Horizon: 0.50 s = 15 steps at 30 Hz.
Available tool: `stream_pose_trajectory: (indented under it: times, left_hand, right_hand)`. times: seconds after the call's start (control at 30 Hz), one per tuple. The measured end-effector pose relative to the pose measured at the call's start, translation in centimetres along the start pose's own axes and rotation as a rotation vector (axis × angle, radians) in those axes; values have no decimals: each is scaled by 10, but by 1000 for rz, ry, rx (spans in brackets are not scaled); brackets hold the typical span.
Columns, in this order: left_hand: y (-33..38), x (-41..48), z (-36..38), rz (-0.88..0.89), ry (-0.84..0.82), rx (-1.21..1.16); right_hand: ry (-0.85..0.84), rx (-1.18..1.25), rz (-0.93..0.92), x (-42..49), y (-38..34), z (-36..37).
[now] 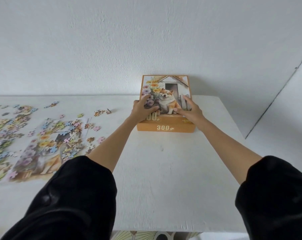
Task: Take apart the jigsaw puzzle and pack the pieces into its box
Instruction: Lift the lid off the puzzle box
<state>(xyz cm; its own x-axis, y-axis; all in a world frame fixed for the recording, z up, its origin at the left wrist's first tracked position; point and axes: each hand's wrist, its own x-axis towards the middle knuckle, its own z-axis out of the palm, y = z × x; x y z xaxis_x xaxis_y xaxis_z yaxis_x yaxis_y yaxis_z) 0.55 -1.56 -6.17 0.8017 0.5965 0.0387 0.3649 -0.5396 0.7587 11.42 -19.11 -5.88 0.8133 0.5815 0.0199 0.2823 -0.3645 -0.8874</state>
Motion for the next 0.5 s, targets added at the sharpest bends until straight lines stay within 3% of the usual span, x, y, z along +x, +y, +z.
stream_pose_trajectory:
  times: [0.5]
  left_hand:
    - [13, -72, -22, 66, 70, -36]
  right_hand:
    - [41, 64, -52, -72, -26, -10]
